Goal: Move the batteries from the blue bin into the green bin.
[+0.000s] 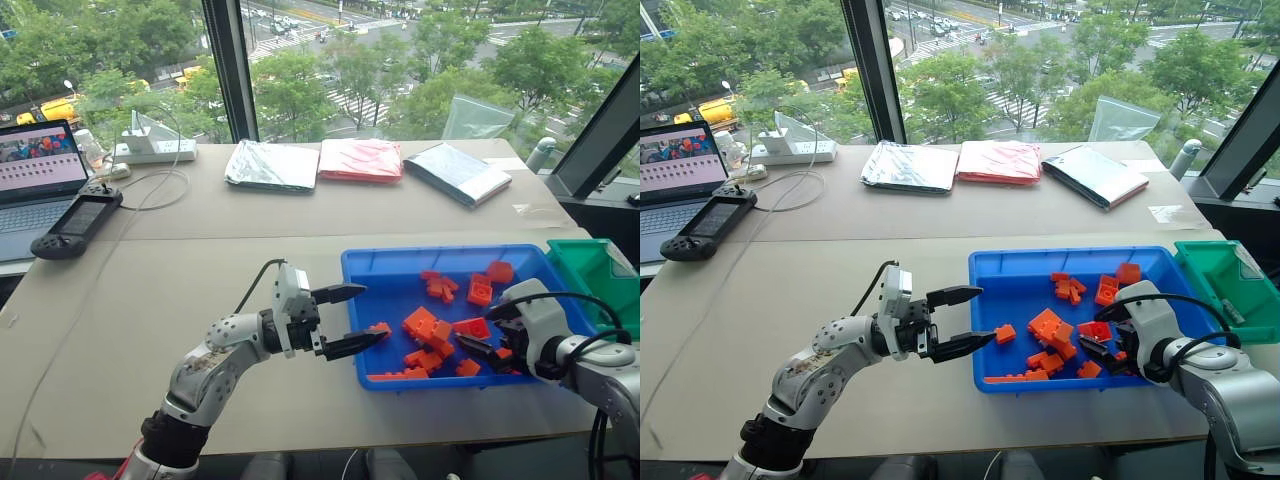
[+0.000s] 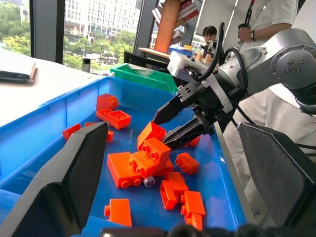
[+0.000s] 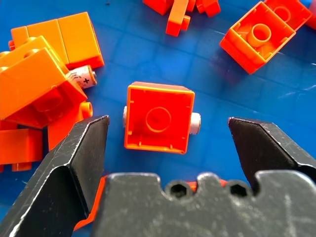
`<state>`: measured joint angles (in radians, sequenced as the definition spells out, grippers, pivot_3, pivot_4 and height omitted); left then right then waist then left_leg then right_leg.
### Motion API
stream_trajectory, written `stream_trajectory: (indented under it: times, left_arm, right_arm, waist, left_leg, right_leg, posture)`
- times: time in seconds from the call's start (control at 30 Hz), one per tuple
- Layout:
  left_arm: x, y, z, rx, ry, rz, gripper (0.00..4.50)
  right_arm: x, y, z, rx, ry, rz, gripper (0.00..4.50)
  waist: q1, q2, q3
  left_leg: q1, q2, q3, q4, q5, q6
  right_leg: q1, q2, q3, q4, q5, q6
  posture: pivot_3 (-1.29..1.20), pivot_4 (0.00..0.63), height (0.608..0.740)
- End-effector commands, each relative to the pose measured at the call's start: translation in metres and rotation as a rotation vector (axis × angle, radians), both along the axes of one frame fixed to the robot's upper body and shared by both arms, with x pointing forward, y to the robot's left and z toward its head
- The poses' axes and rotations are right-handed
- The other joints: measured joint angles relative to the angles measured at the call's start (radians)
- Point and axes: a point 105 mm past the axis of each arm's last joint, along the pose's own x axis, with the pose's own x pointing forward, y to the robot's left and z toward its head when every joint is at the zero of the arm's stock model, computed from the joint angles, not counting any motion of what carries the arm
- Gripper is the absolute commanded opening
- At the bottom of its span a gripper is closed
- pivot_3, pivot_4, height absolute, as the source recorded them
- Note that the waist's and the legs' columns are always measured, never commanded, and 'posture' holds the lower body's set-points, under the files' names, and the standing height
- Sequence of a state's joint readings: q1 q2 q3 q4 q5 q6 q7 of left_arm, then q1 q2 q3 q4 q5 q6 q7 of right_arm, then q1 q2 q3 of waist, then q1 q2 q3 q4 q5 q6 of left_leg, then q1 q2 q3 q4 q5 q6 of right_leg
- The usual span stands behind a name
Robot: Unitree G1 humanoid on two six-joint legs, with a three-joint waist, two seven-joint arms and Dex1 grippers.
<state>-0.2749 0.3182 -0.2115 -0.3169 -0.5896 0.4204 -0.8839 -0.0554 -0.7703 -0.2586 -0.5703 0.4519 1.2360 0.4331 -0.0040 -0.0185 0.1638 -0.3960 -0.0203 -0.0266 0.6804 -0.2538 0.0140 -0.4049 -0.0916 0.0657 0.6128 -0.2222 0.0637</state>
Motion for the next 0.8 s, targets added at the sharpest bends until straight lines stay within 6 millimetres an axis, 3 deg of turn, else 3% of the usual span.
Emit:
stream_trajectory:
  times: [0.03,0.13,0.2,0.33,0.43,0.57,0.63,0.67,0.8]
  left_arm:
    - [-0.005,-0.001,0.010,-0.022,-0.036,-0.013,4.50]
    - [-0.004,-0.001,0.010,-0.022,-0.037,-0.013,4.50]
    - [-0.004,-0.001,0.010,-0.022,-0.037,-0.013,4.50]
    - [-0.004,0.000,0.010,-0.021,-0.037,-0.012,4.50]
    - [-0.004,-0.001,0.010,-0.020,-0.037,-0.012,4.50]
    - [-0.004,-0.001,0.009,-0.021,-0.037,-0.013,4.50]
    - [-0.004,-0.001,0.009,-0.020,-0.036,-0.013,4.50]
    - [-0.004,-0.001,0.009,-0.020,-0.036,-0.012,4.50]
    - [-0.004,-0.001,0.009,-0.018,-0.036,-0.011,4.50]
  right_arm:
    - [0.004,0.000,0.013,-0.003,-0.074,0.007,2.49]
    - [0.005,-0.002,0.016,0.000,-0.086,-0.002,1.46]
    - [0.006,-0.004,0.020,-0.003,-0.097,-0.005,1.46]
    - [0.012,-0.022,0.046,-0.029,-0.188,-0.064,1.46]
    - [0.027,-0.047,0.069,-0.075,-0.323,-0.185,1.46]
    - [0.031,-0.078,0.076,-0.141,-0.385,-0.351,1.46]
    - [0.031,-0.080,0.075,-0.146,-0.390,-0.359,1.46]
    - [0.030,-0.077,0.073,-0.149,-0.382,-0.342,2.46]
    - [0.029,-0.066,0.075,-0.156,-0.370,-0.248,3.63]
  waist:
    - [0.000,0.000,0.000]
    - [0.000,0.000,0.000]
    - [0.000,0.000,0.000]
    - [0.000,0.000,0.000]
    - [0.000,0.000,0.000]
    - [0.001,0.000,0.000]
    - [0.001,0.000,0.000]
    - [0.001,0.000,0.000]
    - [-0.002,0.000,0.000]
  left_leg:
    - [0.000,0.000,0.000,0.000,0.000,0.000]
    - [0.000,0.000,0.000,0.000,0.000,0.000]
    - [0.000,0.000,0.000,0.000,0.000,0.000]
    - [0.000,0.000,0.000,0.000,0.000,0.000]
    - [0.000,0.000,0.000,0.000,0.000,0.000]
    - [0.000,0.000,0.001,0.000,0.000,0.000]
    - [0.000,0.000,0.002,0.000,0.000,0.000]
    - [-0.001,0.000,0.002,0.000,0.000,0.000]
    - [0.000,0.000,0.001,0.000,0.000,0.000]
  right_leg:
    - [0.000,0.000,0.000,0.000,0.000,0.000]
    - [0.000,0.000,0.000,0.000,0.000,0.000]
    - [0.000,0.000,0.000,0.000,0.000,0.000]
    - [0.000,0.000,0.000,0.000,0.000,0.000]
    - [0.000,0.000,0.000,0.000,0.000,0.000]
    - [0.000,0.000,0.000,0.000,0.000,0.000]
    - [0.000,0.000,0.000,0.000,0.000,0.000]
    - [0.000,0.000,0.000,0.000,0.000,0.000]
    - [-0.001,0.000,0.000,0.000,0.000,0.000]
  posture:
    - [0.00,0.150,0.740]
    - [0.00,0.150,0.740]
    - [0.00,0.150,0.740]
    - [0.00,0.150,0.740]
    - [0.00,0.150,0.740]
    - [0.00,0.150,0.740]
    - [0.00,0.150,0.740]
    - [0.00,0.150,0.740]
    - [0.00,0.150,0.740]
